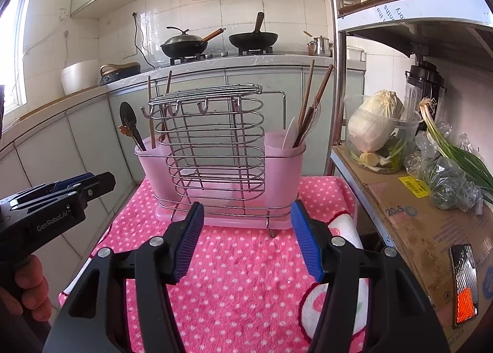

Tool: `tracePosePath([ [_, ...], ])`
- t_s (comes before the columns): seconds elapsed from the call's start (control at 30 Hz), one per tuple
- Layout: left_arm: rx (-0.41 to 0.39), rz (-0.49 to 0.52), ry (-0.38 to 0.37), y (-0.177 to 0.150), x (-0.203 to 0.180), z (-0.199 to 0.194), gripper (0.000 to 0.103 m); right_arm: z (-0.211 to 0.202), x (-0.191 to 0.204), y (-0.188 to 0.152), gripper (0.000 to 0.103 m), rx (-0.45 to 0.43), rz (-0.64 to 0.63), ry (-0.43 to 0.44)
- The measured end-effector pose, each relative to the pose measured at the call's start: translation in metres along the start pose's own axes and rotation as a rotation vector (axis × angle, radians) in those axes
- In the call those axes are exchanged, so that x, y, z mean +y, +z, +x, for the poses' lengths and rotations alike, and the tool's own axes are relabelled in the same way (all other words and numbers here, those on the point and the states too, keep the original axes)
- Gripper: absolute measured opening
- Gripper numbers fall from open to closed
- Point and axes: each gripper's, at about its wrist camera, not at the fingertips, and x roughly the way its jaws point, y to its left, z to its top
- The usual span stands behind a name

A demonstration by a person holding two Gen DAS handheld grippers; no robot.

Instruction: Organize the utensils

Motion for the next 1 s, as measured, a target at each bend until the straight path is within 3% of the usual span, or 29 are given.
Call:
tracePosePath([
  [1.0,0.001,0.009,-0.005,0.0011,-0.0028,-0.0012,0.035,-0.0011,0.0006,0.0005,0.059,-0.003,-0.013,0.010],
])
